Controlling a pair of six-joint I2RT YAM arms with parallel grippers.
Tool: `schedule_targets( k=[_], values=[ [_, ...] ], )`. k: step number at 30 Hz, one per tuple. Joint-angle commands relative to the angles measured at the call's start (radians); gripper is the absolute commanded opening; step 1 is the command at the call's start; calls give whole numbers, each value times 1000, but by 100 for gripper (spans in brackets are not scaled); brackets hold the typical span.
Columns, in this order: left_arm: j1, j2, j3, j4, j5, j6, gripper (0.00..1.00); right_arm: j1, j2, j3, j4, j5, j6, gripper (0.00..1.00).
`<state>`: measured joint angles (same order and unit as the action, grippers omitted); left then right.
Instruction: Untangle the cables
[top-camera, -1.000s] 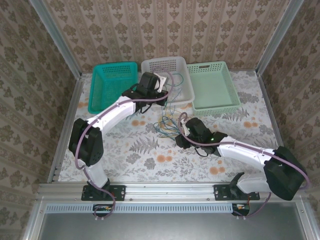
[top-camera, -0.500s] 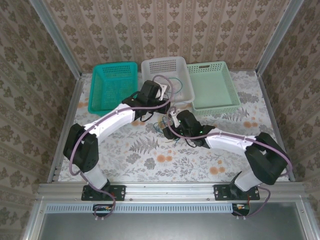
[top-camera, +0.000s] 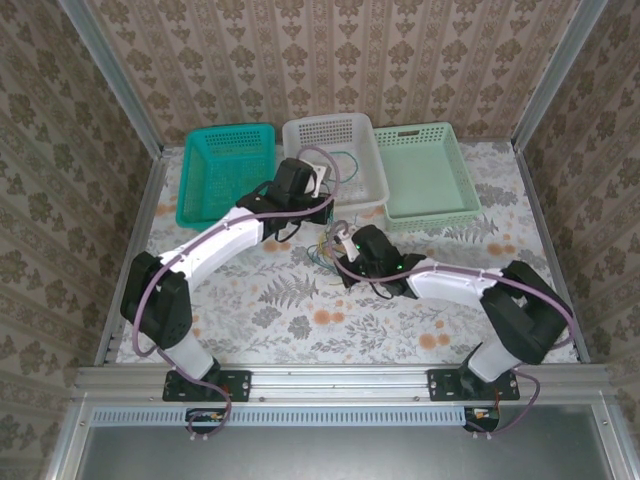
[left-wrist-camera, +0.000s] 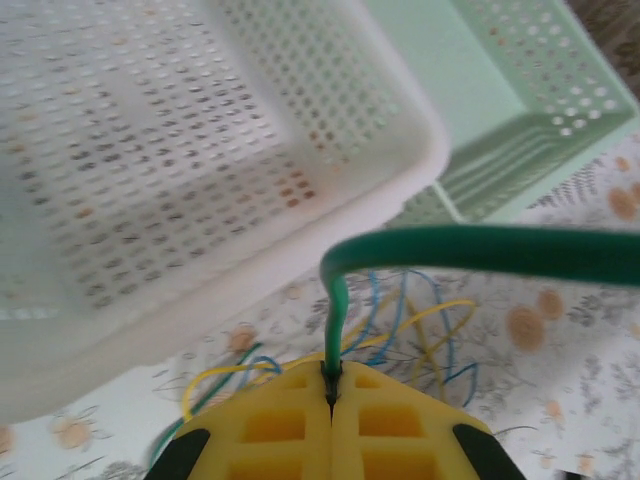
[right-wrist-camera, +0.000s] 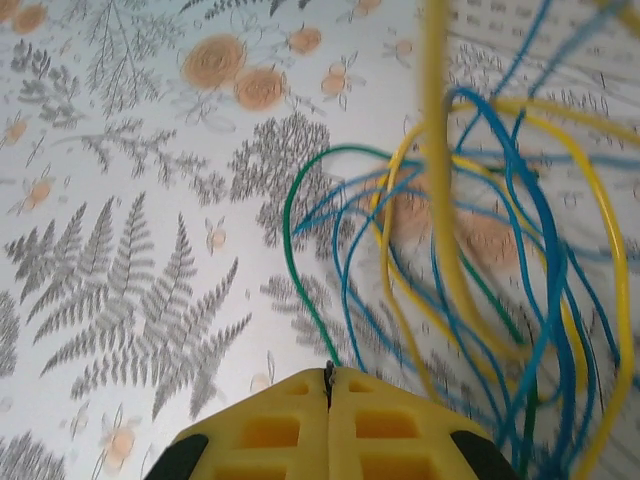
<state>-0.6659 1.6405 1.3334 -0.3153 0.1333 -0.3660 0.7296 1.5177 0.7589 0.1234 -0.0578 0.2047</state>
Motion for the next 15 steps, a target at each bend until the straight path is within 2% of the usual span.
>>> schedule_targets(
  k=[1,4,10,11,12,15],
  values=[
    [27,-31,98,-73,-95,87,0,9,-119,-62,-68,-2,49,0],
    [44,-29,143,-100,-127,119,0,8,-203,-100,-138,30,65,0],
    [43,-26,151,-87,-85,91,0,8,-240,-99,-218,32,89,0],
    [37,-28,139,-76,-82,80,0,8,-240,-87,-223,29,95,5],
    [30,-27,124,-64,-80,67,0,8,-242,-70,-232,29,105,18],
    [13,-27,90,-41,-74,32,0,8,-264,-33,-208,25,125,43]
  ],
)
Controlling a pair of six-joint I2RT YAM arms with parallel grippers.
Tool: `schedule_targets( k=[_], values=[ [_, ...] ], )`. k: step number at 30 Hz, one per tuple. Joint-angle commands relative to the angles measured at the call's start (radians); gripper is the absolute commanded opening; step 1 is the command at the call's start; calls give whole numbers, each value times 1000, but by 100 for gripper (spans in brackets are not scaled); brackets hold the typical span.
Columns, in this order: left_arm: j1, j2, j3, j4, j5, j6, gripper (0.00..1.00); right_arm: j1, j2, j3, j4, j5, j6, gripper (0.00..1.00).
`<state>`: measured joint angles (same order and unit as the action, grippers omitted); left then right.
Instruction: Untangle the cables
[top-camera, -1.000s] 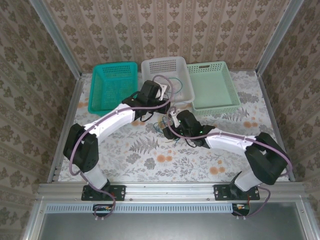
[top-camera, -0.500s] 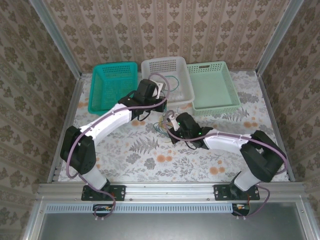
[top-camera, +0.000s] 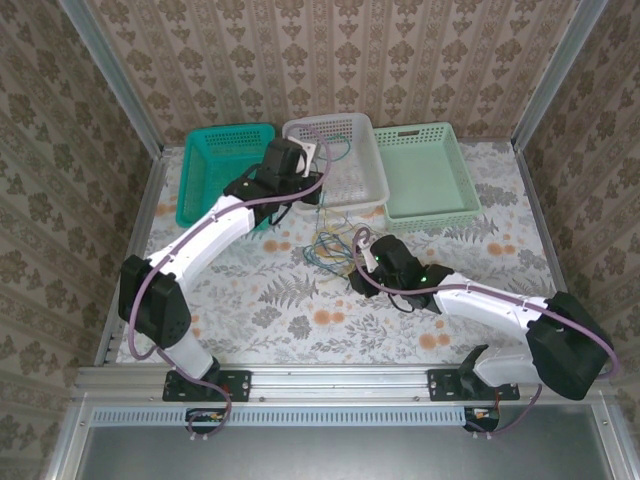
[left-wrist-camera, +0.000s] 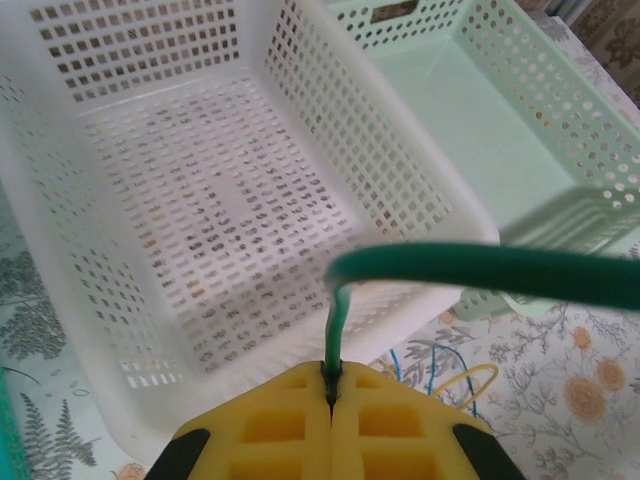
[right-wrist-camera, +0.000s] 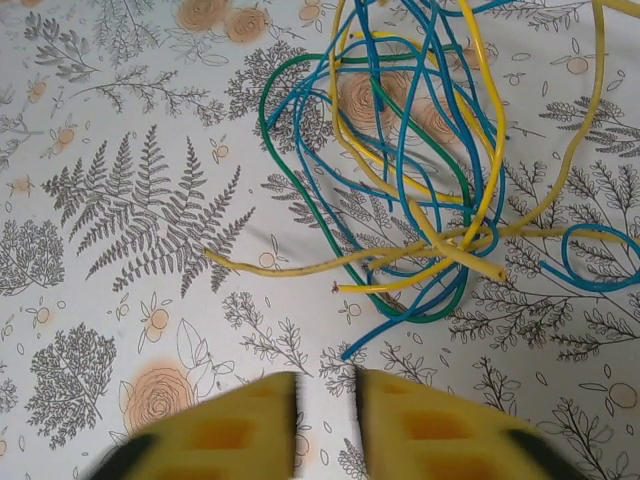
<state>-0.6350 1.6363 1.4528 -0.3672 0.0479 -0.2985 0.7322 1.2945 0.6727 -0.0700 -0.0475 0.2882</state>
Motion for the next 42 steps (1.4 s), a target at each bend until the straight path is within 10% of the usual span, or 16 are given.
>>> schedule_targets(
  k=[1,14,22,42],
  values=[
    [-22,-24,-36,16,14,-42,0,3,-53,63,4,17,52,47],
    [-72,-54,-98,60,31,-107,0,-50,-56,192,206,-143,191,61],
    [-76,-107,-152,123,-10,-69,0,-204,77,77,451,-446,871,55],
    [-133,-182,-275,296,-76,84,0,-201,188,-40,861,-444,1636,53]
  ],
)
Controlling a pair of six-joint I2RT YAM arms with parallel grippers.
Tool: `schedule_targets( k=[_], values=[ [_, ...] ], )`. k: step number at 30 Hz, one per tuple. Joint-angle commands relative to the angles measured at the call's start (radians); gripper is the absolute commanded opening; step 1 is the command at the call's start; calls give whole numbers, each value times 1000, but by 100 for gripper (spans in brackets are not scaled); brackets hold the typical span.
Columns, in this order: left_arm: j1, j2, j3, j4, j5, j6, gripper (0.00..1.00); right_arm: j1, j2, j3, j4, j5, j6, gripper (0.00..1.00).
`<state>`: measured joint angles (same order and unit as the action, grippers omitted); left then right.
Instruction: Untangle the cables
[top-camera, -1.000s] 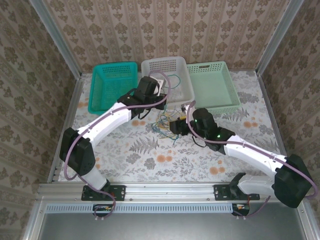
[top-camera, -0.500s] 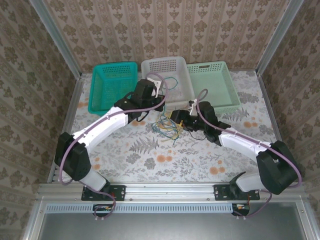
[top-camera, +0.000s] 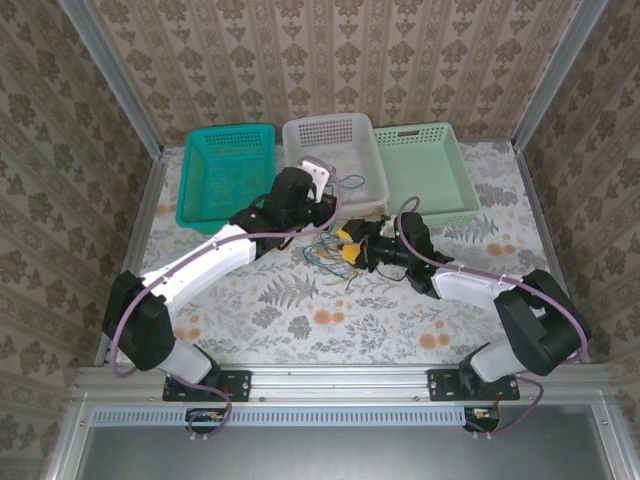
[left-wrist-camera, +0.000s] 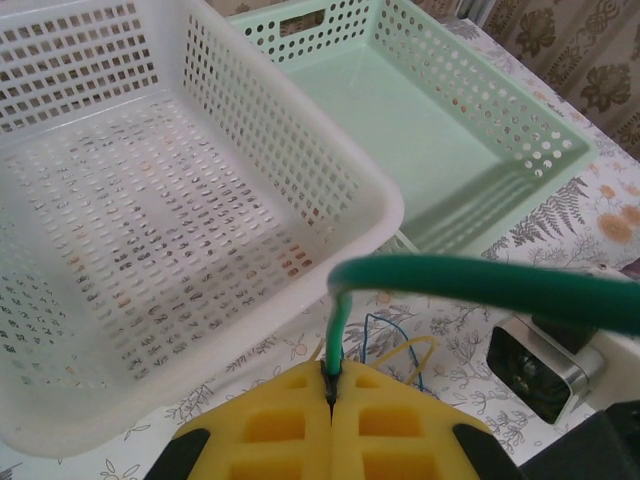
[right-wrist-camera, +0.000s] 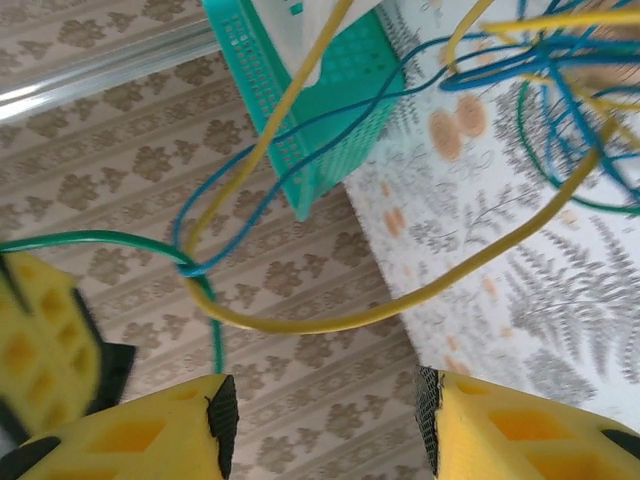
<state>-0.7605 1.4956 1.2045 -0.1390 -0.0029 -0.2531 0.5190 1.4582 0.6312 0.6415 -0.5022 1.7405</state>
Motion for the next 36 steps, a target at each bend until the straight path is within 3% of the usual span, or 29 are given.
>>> schedule_targets(
  k=[1,4,15,19,21,22,25,30,36],
  values=[
    [-14,-44,-35,84,-31,45,0,21,39,-1,175,15,226,52],
    [-30,-47,-43,97,-59,78,0,51,72,1,257,35,322,50],
    [-49,-45,-65,114,-82,90,0,80,101,35,281,65,377,44],
    [-51,-43,-66,115,-80,84,0,79,116,52,276,51,344,27],
    [-51,-43,-63,110,-77,80,0,80,119,67,252,40,294,8],
    [-51,-45,-62,109,-75,76,0,78,116,84,227,29,254,0],
    [-38,-48,-56,105,-53,46,0,79,65,161,-31,-5,-3,0],
    [38,-55,-53,99,55,-84,0,140,-61,403,-727,121,-745,0],
    [117,-31,4,91,246,-199,0,255,-115,369,-902,339,-1096,0]
  ],
)
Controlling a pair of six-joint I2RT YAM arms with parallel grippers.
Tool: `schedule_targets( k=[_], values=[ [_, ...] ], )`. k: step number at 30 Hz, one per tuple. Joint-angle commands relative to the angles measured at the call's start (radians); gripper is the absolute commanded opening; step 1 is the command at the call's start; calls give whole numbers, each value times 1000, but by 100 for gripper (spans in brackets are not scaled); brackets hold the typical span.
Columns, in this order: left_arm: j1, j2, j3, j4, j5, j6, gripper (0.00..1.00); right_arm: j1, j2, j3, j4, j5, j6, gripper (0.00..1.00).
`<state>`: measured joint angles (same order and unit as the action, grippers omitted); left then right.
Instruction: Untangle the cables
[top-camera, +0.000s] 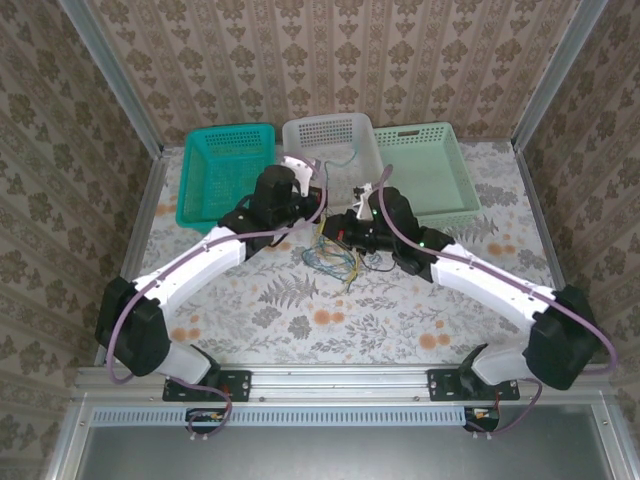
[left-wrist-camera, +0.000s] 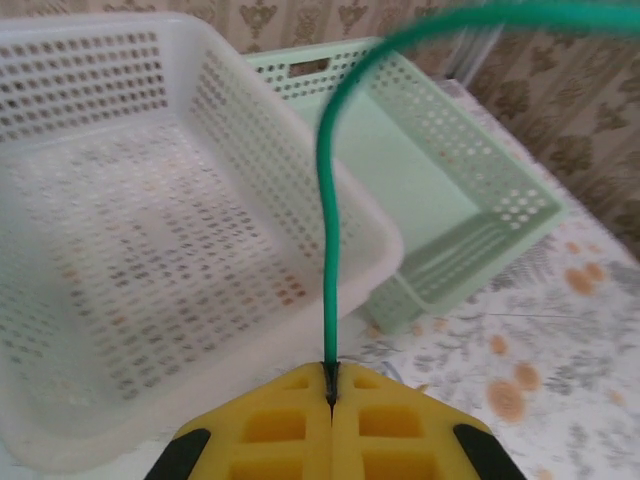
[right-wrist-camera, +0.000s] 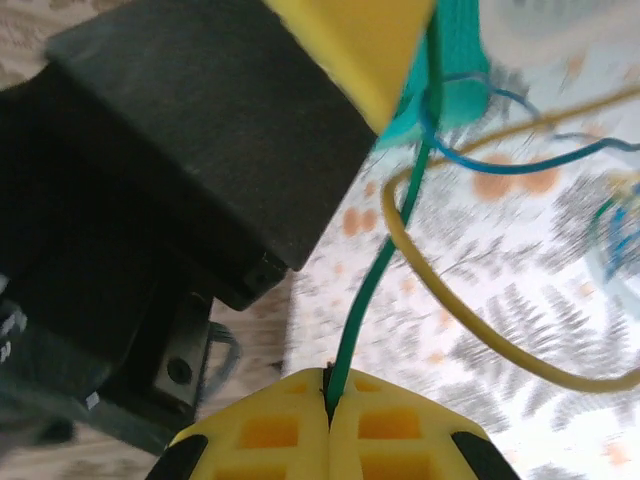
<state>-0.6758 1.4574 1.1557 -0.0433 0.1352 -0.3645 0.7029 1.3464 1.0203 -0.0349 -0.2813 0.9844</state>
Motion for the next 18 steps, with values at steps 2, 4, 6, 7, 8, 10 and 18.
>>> schedule_targets(
  k=[2,4,6,7,8,10,18],
  values=[
    [39,21,75,-15,169,-114,0,122,27,-14,-257,194,-440,0],
    [42,34,92,-24,228,-141,0,172,72,2,-277,273,-530,0],
    [45,33,91,-24,264,-167,0,205,93,0,-270,352,-590,0],
    [48,28,83,-16,277,-182,0,214,97,-8,-262,392,-607,0],
    [52,22,72,-8,285,-194,0,220,97,-21,-250,425,-619,0],
    [65,5,47,6,293,-216,0,225,84,-58,-227,519,-623,0],
    [85,-7,10,35,348,-267,0,220,1,-111,-187,494,-617,42]
  ],
)
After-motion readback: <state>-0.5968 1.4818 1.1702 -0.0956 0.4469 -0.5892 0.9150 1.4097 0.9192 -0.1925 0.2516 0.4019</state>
